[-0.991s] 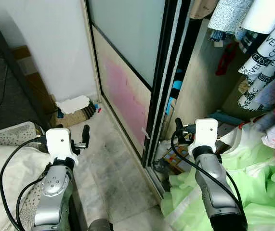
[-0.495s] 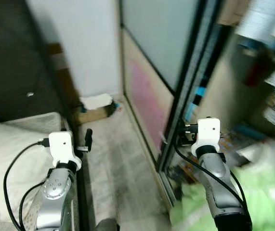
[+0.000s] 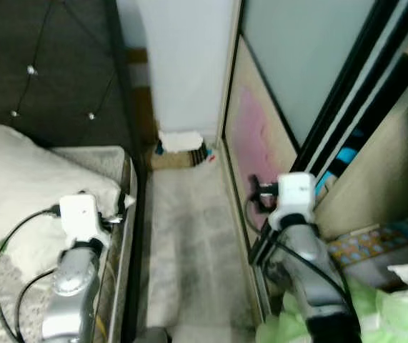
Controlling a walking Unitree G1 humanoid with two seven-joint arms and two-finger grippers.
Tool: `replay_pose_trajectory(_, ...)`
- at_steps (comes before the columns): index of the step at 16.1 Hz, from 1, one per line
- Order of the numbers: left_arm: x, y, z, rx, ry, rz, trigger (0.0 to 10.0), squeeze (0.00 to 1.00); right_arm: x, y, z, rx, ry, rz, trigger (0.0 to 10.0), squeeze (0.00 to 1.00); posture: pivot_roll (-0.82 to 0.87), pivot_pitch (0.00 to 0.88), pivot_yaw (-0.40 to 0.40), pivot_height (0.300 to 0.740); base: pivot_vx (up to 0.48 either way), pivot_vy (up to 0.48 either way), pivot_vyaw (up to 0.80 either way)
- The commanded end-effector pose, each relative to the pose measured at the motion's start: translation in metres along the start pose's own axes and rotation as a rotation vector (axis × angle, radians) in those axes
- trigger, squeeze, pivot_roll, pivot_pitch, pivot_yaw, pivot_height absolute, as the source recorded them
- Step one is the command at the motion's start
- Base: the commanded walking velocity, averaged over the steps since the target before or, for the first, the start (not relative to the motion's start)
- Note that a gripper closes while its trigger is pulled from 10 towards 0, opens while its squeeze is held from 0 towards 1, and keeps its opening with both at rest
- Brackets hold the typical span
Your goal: Clean up the room
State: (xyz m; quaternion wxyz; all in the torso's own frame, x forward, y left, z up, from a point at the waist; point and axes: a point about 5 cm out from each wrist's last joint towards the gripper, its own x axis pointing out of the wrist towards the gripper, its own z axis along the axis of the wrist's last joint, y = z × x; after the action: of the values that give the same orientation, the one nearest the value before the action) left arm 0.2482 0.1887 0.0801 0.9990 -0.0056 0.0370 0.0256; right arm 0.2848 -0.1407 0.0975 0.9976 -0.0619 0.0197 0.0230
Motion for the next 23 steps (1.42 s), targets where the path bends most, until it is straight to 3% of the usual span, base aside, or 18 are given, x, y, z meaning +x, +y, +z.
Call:
replay_pose_trajectory(1,0.0,-0.005,0.001,-0.008,0.0,-0.016,10.0,0.0,-0.001,-0.008,0.002,-0.011,-0.007,-0.024,10.0,0.0,0.08,0.0,-0.026,0.74,0.0,0.0,0.8)
replay_pose_trajectory(23,0.01,-0.003,0.009,0.072,-0.031,0.001,10.0,0.0,0.012,-0.003,0.01,-0.006,-0.037,0.012,10.0,0.0,0.08,0.0,-0.022,0.74,0.0,0.0,0.8)
